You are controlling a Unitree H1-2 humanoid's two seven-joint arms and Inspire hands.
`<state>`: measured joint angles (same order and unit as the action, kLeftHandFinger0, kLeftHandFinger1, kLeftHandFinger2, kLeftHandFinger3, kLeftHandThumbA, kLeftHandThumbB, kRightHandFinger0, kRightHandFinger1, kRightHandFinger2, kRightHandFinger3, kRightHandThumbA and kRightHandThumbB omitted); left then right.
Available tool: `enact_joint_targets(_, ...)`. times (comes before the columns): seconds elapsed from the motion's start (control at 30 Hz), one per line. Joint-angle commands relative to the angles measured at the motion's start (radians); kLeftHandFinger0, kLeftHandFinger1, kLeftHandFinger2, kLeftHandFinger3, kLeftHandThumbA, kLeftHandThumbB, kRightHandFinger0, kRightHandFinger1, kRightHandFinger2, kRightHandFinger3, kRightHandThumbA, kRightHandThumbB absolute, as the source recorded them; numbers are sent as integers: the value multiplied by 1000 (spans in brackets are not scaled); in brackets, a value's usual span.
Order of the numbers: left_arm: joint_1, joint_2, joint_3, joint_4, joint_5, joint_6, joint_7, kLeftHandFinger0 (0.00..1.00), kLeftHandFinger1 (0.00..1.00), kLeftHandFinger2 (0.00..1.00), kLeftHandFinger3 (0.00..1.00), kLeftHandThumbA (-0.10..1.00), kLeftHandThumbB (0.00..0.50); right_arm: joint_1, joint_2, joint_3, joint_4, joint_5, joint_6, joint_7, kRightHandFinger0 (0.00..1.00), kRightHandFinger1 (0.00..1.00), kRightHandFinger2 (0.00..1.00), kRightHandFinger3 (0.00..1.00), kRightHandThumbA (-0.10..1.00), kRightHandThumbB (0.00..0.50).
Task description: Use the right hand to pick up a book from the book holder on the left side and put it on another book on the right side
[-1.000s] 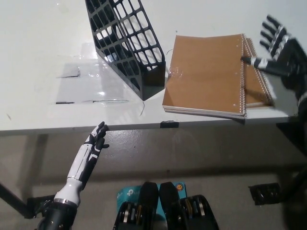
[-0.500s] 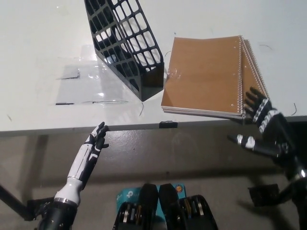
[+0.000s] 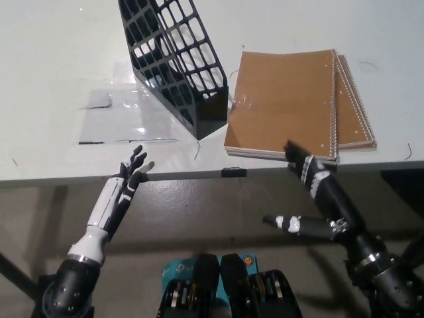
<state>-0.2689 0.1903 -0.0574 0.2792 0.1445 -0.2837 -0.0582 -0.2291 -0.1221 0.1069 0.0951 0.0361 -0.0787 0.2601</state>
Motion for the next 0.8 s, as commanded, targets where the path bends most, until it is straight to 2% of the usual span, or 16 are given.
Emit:
enact_joint_targets(0.0, 37, 12, 2, -44, -11, -7, -12, 834, 1000, 1000, 1000, 1000, 103, 6, -17, 18, 21, -54, -104, -10, 1000, 1000, 1000, 1000, 1000, 207)
enact_joint_targets(0.07, 61, 8, 2, -53, -14, -8, -12, 826, 1000, 1000, 1000, 1000, 102, 27, -15, 26, 26, -44, -103, 1, 1000, 1000, 1000, 1000, 1000, 179)
enact_joint_targets(0.17, 98, 5, -2, -62, -14, -18, -14, 819, 1000, 1000, 1000, 1000, 100, 65, -14, 40, 16, -47, -94, 5, 1000, 1000, 1000, 1000, 1000, 190)
enact_joint_targets(0.27, 130, 1, -7, -70, -11, -8, -21, 821, 998, 1000, 1000, 1000, 116, 106, -15, 47, 5, -45, -97, 6, 1000, 1000, 1000, 1000, 999, 173)
enact_joint_targets(0.33, 142, -2, -12, -66, -8, -11, -22, 820, 992, 1000, 1000, 1000, 109, 127, -16, 48, 1, -44, -103, 6, 1000, 1000, 1000, 1000, 995, 167)
enact_joint_targets(0.5, 152, -6, -16, -53, 0, -27, -13, 790, 969, 1000, 1000, 990, 97, 140, -15, 47, 9, -41, -104, 8, 1000, 1000, 1000, 1000, 988, 182)
enact_joint_targets(0.57, 153, -6, -15, -45, -2, -31, -12, 776, 959, 1000, 1000, 987, 110, 140, -17, 50, 12, -44, -102, 10, 1000, 1000, 1000, 1000, 988, 199)
enact_joint_targets(0.77, 153, -2, -19, -40, 5, -37, -12, 772, 954, 1000, 1000, 999, 116, 142, -19, 53, 15, -46, -108, 12, 1000, 1000, 1000, 1000, 990, 187)
